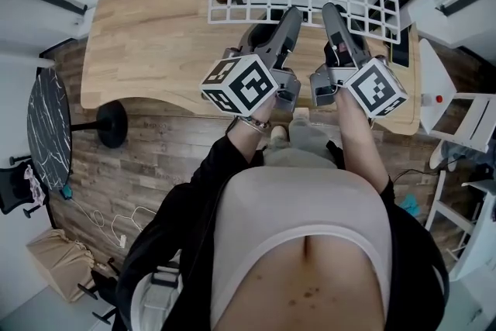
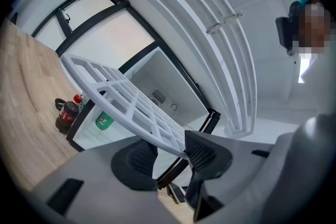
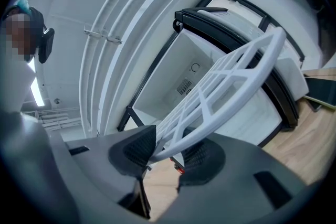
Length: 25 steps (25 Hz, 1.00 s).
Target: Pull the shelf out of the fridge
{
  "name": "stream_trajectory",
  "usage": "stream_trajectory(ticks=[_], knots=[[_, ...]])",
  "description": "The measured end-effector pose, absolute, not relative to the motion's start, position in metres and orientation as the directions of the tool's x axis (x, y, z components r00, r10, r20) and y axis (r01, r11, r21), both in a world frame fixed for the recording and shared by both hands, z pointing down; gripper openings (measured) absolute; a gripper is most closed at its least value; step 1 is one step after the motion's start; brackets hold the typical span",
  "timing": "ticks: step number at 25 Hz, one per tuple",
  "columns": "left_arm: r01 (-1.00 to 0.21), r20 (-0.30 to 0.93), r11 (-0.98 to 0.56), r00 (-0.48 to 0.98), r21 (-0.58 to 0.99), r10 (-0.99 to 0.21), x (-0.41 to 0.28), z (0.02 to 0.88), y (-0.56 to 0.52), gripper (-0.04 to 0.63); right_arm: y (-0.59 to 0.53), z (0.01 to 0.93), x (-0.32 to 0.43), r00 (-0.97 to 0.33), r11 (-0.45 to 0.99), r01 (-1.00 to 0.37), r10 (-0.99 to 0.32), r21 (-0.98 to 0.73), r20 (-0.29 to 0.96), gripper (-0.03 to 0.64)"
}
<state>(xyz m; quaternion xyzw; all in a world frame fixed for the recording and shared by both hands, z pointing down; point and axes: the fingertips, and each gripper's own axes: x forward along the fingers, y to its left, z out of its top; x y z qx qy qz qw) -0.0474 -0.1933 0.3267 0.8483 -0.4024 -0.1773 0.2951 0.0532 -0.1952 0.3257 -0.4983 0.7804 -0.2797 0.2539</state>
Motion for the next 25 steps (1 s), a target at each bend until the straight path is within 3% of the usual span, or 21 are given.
stream_trajectory(ticks=[25], knots=[[-0.566, -0.072, -0.533, 0.64, 0.629, -0.765, -0.05, 0.328, -0.149, 0.166, -0.149, 0.325, 0.05, -0.371, 0.354, -0.692, -0.922, -0.629, -0.111, 0.152]])
